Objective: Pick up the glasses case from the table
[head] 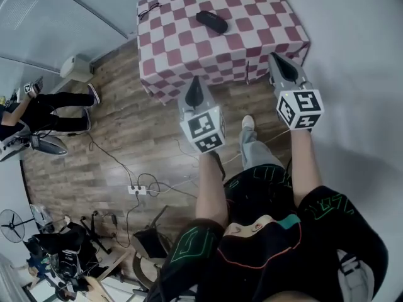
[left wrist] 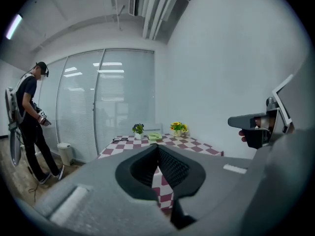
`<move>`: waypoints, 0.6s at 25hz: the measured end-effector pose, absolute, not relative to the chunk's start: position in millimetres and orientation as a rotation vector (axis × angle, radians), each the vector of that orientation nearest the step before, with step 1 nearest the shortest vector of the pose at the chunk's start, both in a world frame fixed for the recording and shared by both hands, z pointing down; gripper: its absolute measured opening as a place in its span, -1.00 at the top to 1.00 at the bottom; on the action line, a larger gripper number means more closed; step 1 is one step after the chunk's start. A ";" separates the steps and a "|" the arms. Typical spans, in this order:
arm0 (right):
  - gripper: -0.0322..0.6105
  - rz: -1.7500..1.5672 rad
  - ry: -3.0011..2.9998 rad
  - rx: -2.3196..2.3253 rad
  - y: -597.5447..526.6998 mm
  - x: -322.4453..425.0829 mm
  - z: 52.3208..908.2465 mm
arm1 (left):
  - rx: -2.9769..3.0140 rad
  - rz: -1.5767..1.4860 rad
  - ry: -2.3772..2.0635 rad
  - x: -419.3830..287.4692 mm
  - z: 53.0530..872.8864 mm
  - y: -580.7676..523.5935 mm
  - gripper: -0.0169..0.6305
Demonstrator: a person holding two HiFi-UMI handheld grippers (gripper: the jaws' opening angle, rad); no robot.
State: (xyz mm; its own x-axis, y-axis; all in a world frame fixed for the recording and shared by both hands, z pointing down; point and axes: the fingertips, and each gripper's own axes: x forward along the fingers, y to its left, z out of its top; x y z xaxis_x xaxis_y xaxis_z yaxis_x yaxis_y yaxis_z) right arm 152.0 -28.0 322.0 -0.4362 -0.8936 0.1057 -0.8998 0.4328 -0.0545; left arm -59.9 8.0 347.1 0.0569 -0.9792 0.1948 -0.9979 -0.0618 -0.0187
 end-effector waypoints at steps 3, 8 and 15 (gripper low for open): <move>0.89 0.221 -2.607 1.620 -67.4 151.5 335.2 | 2.126 0.313 -2.052 -67.1 367.8 -24.1 0.92; 0.89 0.262 -2.610 1.610 -141.5 154.6 342.7 | 2.087 0.373 -2.055 -71.1 381.3 -93.6 0.92; 0.89 0.318 -2.606 1.625 -220.3 170.4 346.2 | 2.098 0.415 -2.049 -59.9 374.2 -170.1 0.92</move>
